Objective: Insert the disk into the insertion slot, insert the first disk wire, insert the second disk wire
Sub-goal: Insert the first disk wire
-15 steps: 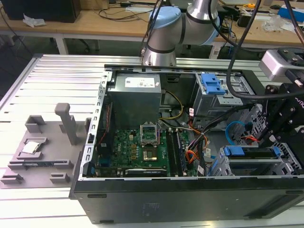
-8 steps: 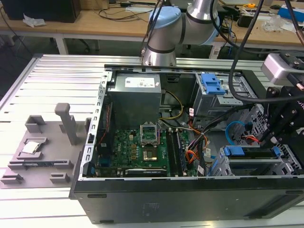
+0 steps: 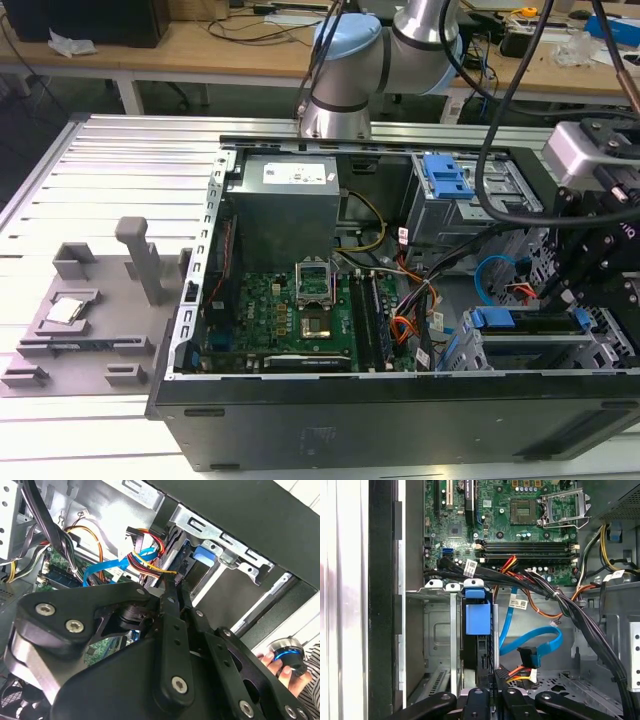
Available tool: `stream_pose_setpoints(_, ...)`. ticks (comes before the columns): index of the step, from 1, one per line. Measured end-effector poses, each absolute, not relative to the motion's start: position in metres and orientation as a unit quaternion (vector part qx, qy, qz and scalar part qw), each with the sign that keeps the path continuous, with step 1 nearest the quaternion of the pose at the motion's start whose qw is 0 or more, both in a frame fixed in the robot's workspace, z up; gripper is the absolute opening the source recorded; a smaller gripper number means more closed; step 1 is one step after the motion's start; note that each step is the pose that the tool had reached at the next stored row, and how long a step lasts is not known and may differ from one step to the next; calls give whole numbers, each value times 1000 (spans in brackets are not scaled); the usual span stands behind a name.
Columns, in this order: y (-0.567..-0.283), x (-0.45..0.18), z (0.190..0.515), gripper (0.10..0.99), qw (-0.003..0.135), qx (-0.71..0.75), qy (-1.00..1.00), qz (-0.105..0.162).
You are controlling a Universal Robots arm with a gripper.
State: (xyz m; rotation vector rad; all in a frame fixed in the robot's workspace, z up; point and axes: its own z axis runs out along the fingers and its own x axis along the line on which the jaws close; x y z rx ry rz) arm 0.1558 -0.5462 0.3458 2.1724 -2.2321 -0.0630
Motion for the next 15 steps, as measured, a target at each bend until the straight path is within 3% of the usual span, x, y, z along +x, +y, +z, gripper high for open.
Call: stream_pose_setpoints(15, -547, 158, 339, 161, 13, 697, -716, -20)
